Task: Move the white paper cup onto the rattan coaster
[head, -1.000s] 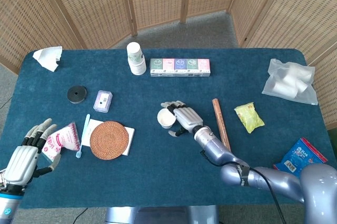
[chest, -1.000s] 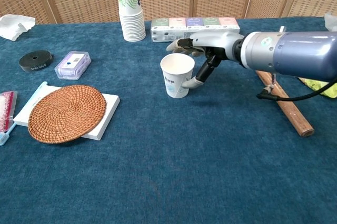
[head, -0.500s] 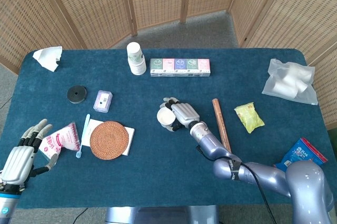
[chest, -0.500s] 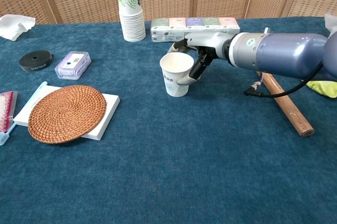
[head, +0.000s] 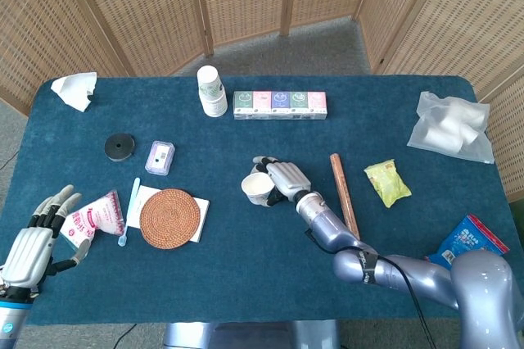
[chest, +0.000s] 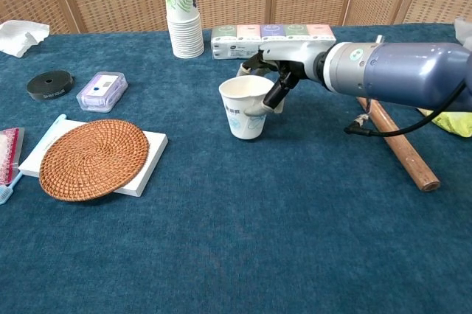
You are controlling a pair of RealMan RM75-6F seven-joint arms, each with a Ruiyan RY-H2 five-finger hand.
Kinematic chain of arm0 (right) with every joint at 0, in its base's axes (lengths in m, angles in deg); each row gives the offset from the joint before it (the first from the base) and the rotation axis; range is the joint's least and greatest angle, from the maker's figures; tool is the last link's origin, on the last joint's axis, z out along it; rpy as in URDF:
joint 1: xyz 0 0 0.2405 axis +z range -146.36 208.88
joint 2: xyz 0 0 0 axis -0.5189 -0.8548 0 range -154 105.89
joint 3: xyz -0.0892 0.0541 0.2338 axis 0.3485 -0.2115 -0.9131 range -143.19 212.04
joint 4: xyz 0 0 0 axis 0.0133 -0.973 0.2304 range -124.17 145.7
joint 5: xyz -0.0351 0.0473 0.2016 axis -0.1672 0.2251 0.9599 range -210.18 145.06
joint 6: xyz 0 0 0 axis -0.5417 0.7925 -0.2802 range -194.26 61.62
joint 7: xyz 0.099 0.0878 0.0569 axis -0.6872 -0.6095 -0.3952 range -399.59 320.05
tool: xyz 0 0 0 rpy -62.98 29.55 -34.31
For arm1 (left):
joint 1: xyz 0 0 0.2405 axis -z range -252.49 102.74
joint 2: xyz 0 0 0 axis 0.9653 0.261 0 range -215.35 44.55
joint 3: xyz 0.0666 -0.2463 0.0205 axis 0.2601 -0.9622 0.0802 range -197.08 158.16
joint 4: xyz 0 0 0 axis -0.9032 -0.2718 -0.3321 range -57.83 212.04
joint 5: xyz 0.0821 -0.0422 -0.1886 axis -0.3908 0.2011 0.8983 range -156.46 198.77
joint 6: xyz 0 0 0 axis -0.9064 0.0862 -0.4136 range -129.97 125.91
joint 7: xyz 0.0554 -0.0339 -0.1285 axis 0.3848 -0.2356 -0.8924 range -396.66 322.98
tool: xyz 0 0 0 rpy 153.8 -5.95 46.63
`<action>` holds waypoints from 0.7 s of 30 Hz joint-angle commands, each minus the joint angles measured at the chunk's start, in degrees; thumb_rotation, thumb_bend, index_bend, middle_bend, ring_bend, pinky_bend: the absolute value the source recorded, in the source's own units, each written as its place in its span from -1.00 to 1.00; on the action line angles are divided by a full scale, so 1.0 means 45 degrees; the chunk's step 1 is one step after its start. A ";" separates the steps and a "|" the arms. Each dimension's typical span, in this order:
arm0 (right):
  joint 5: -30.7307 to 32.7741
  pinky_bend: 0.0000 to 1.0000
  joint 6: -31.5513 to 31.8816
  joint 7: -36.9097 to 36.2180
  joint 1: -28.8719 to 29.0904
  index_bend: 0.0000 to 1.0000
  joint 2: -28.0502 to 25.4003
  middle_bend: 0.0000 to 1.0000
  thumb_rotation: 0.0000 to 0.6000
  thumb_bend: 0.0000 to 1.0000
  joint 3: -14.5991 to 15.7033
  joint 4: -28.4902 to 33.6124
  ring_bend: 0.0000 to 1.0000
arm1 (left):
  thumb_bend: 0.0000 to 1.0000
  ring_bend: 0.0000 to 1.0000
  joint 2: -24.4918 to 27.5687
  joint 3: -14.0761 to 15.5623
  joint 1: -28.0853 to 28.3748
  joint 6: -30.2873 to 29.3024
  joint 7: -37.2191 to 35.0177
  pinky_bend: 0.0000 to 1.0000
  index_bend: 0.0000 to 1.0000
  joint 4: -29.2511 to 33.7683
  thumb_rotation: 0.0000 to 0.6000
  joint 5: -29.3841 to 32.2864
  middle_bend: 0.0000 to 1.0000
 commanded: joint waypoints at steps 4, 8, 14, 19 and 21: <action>-0.0183 0.00 0.0254 -0.0466 -0.0112 -0.31 -0.0575 -0.70 1.00 -0.27 -0.0431 0.1258 -0.74 | -0.09 -1.00 0.0108 -0.0077 0.0012 -0.0039 0.0089 -1.00 -0.94 0.0058 0.82 0.0054 -1.00; -0.0166 0.00 0.0384 -0.0386 0.0020 -0.33 -0.0874 -0.70 1.00 -0.27 -0.0584 0.2159 -0.74 | -0.09 -1.00 0.0173 -0.0127 0.0072 -0.0053 0.0222 -1.00 -0.94 0.0129 0.83 -0.0022 -1.00; 0.0419 0.00 0.1042 0.0483 0.0496 -0.35 -0.0898 -0.70 1.00 -0.27 -0.0610 0.3262 -0.74 | -0.09 -1.00 0.0234 -0.0198 0.0288 0.0103 0.0236 -1.00 -0.94 0.0208 0.83 -0.0176 -1.00; 0.1053 0.00 0.1703 0.1216 0.0937 -0.35 -0.0631 -0.70 1.00 -0.28 -0.0640 0.3860 -0.74 | -0.09 -1.00 0.0282 -0.0188 0.0386 0.0044 0.0199 -1.00 -0.94 0.0248 0.83 -0.0462 -1.00; 0.1255 0.00 0.1966 0.1452 0.1088 -0.35 -0.0481 -0.70 1.00 -0.28 -0.0646 0.4054 -0.74 | -0.09 -1.00 0.0304 -0.0163 0.0395 0.0016 0.0167 -1.00 -0.94 0.0261 0.82 -0.0535 -1.00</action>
